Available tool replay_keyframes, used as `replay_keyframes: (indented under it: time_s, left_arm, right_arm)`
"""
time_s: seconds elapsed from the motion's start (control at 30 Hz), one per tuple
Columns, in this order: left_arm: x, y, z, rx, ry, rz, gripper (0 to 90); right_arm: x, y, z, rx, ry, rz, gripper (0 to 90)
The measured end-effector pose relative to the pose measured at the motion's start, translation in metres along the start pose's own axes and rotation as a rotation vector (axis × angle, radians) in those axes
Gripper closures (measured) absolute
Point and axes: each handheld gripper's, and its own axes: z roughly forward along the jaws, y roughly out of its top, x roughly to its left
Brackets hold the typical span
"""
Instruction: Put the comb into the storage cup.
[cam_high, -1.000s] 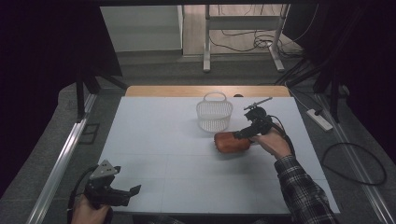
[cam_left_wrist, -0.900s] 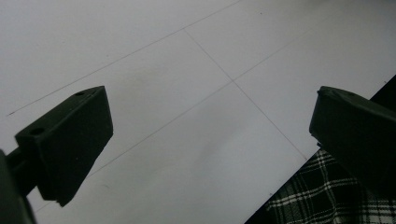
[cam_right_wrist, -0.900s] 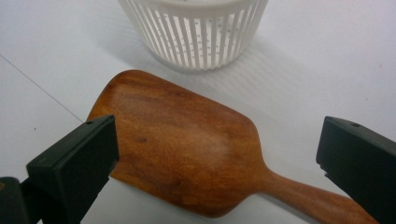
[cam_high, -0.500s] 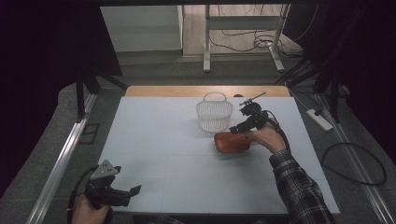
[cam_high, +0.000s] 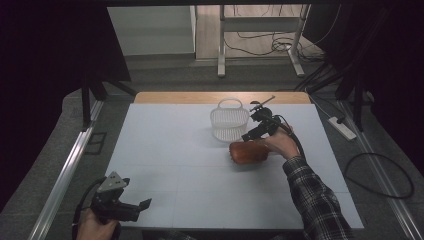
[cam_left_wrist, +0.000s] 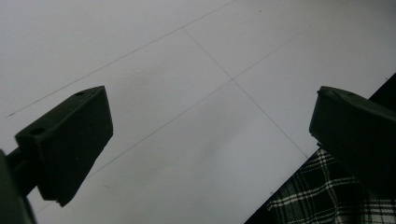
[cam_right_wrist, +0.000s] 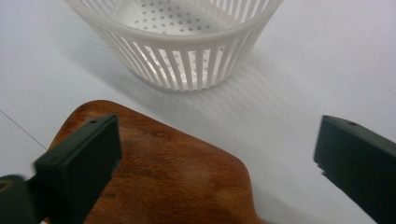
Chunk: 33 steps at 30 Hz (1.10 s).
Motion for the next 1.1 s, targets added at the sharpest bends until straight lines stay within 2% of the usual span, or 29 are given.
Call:
replay_keyframes:
  time_s: [0.03, 0.07, 0.1, 0.13, 0.23, 0.27, 0.3, 0.33, 0.4, 0.5, 0.53, 0.8, 1.1]
  left_arm:
    - [0.000, 0.000, 0.000, 0.000, -0.001, 0.001, 0.4]
    - [0.000, 0.000, 0.000, 0.000, -0.002, 0.001, 0.4]
    - [0.000, 0.000, 0.000, 0.001, -0.001, 0.003, 0.5]
    - [-0.001, 0.000, 0.000, 0.001, -0.001, 0.004, 0.5]
    - [-0.001, 0.000, 0.000, 0.005, 0.000, 0.009, 0.5]
    - [-0.001, 0.000, 0.001, 0.005, 0.000, 0.010, 0.6]
    - [-0.001, 0.000, 0.001, 0.007, 0.003, 0.011, 0.6]
    - [-0.001, 0.000, 0.001, 0.007, 0.002, 0.012, 0.6]
    - [-0.001, 0.000, 0.001, 0.008, 0.002, 0.013, 0.6]
    - [-0.002, 0.001, 0.001, 0.010, 0.002, 0.017, 0.6]
    - [-0.002, 0.001, 0.001, 0.011, 0.003, 0.018, 0.7]
    - [-0.003, 0.001, 0.002, 0.019, 0.006, 0.027, 0.8]
    - [-0.004, 0.001, 0.002, 0.028, 0.009, 0.038, 0.9]
  right_arm:
    - [-0.001, 0.000, 0.001, -0.002, -0.003, -0.002, 14.9]
    - [-0.001, 0.000, 0.001, -0.002, -0.003, -0.002, 14.9]
    - [-0.001, 0.000, 0.001, -0.001, 0.002, 0.005, 27.4]
    - [-0.001, 0.000, 0.001, -0.001, 0.002, 0.005, 27.4]
    - [-0.002, 0.001, 0.002, -0.001, 0.033, 0.016, 45.2]
    - [-0.002, 0.002, 0.002, 0.001, 0.048, 0.008, 56.1]
    - [-0.002, 0.003, 0.003, 0.004, 0.054, 0.004, 61.5]
    - [-0.002, 0.003, 0.004, 0.007, 0.055, 0.003, 66.0]
    - [-0.003, 0.003, 0.004, 0.009, 0.056, 0.001, 69.2]
    - [-0.003, 0.004, 0.009, 0.025, 0.055, -0.013, 86.6]
    - [-0.003, 0.004, 0.010, 0.028, 0.055, -0.014, 89.3]
    - [-0.003, 0.006, 0.024, 0.052, 0.017, -0.025, 89.4]
    - [-0.003, 0.002, 0.038, 0.073, 0.012, -0.030, 89.4]
